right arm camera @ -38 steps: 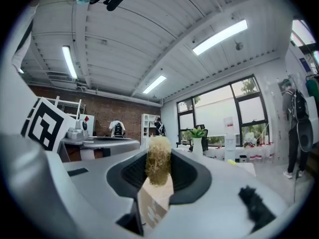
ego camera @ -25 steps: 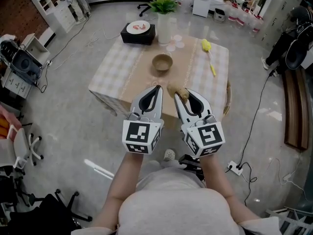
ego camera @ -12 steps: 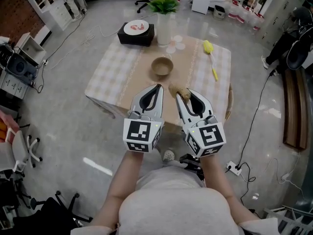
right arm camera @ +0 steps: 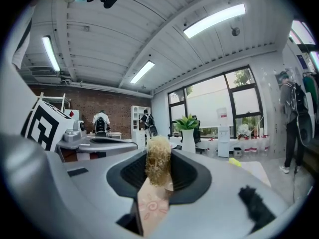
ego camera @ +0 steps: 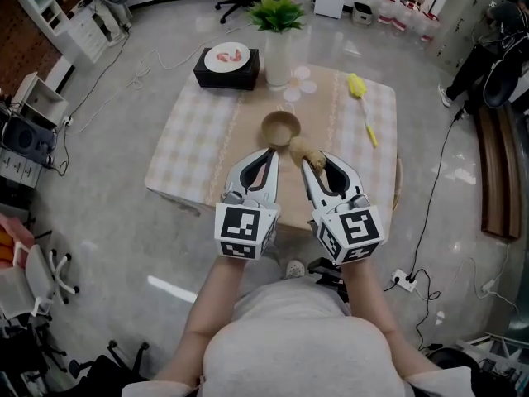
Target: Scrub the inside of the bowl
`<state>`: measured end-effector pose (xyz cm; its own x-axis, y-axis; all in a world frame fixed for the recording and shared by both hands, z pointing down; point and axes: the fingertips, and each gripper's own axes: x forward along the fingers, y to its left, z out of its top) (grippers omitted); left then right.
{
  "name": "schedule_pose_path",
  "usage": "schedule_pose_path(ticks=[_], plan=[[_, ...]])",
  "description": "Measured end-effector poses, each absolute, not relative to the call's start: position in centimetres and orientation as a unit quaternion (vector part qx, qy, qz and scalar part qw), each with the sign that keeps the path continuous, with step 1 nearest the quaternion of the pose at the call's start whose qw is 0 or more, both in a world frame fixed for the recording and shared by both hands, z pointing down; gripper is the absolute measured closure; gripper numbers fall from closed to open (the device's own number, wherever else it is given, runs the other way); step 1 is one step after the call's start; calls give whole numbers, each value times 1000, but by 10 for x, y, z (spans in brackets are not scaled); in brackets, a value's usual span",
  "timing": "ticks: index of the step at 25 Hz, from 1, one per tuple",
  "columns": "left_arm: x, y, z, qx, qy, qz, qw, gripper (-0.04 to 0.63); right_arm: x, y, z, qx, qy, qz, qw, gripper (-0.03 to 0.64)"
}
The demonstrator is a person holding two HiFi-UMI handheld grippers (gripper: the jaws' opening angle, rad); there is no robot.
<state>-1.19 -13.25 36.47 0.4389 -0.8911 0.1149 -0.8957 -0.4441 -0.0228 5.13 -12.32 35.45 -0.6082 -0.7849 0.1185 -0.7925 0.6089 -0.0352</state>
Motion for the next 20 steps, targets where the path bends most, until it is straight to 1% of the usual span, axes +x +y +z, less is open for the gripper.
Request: schedule_pose_path(ticks=[7, 12, 16, 18, 20], plan=[[-35, -169, 384, 861, -503, 63, 46, 605, 35, -156, 365, 463, -883, 43, 64, 512], [-45, -191, 398, 875, -473, 56, 82, 604, 30, -178, 375, 484, -870, 51, 78, 512], [-47, -207, 408, 887, -448, 65, 88, 600, 26, -194, 382, 501, -859, 58, 85, 512], [-48, -215, 412, 892, -437, 68, 95, 522, 23, -201, 385, 508, -855, 61, 88, 512], [-49, -220, 417, 898, -422, 73, 102, 517, 20, -207, 387, 514, -851, 64, 92, 512]])
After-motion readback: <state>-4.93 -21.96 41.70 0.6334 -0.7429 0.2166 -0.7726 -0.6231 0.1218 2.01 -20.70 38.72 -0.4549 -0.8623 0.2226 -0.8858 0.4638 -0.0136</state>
